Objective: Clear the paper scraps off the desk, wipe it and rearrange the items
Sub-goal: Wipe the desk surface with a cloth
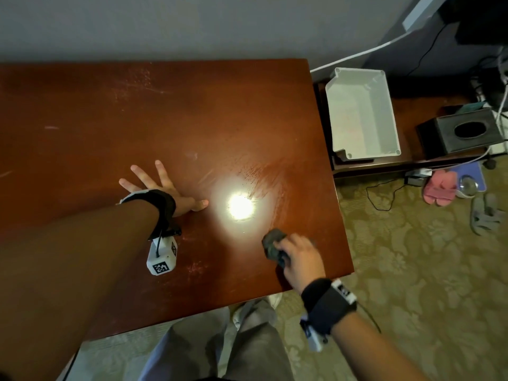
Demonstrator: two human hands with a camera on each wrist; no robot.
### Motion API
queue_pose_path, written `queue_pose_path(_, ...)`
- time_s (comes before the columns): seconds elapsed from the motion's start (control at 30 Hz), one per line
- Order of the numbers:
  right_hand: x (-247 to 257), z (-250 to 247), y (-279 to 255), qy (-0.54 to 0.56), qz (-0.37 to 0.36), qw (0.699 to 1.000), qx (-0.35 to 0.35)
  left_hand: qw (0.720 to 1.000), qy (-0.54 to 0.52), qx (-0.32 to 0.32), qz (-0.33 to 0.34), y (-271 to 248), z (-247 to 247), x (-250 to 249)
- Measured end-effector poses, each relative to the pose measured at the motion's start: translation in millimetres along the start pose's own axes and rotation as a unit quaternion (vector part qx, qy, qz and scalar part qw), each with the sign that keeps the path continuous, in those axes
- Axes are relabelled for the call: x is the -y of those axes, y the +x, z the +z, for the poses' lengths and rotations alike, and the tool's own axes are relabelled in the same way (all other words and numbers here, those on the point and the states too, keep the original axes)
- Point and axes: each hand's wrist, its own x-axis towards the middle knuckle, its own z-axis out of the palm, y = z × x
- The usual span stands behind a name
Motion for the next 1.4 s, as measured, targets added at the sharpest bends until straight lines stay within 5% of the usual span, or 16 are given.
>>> queue_pose_path(0.27,-1.0,9.1,-12.9,-0.007,-0.038,0.998,0.042,1.000,0.000,0.008,0.008,-3.6,-2.5,1.7)
queue_pose_path(0.63,-59.8,-80.9,107.6,0.093,0.112,0.979,-0.145,1.000,0.003,0.004,0.010,-5.3,-2.1,1.6)
queue_pose_path(1.07,-41.6,28.8,-43.9,0.066,0.036,0.996,-0.056,1.000,0.005,0.010,0.010,-3.8,-2.7,0.0)
queue_pose_path(1.27,-54.5,8.6,-20.9,0.057,0.012,0.996,-0.064,1.000,0.013,0.007,0.006,-4.8,-3.7,-1.0)
queue_pose_path(1.4,-77.2,-34.0,24.5,0.087,0.100,0.984,-0.120,1.000,0.015,0.006,0.008,-2.5,-2.5,-0.4)
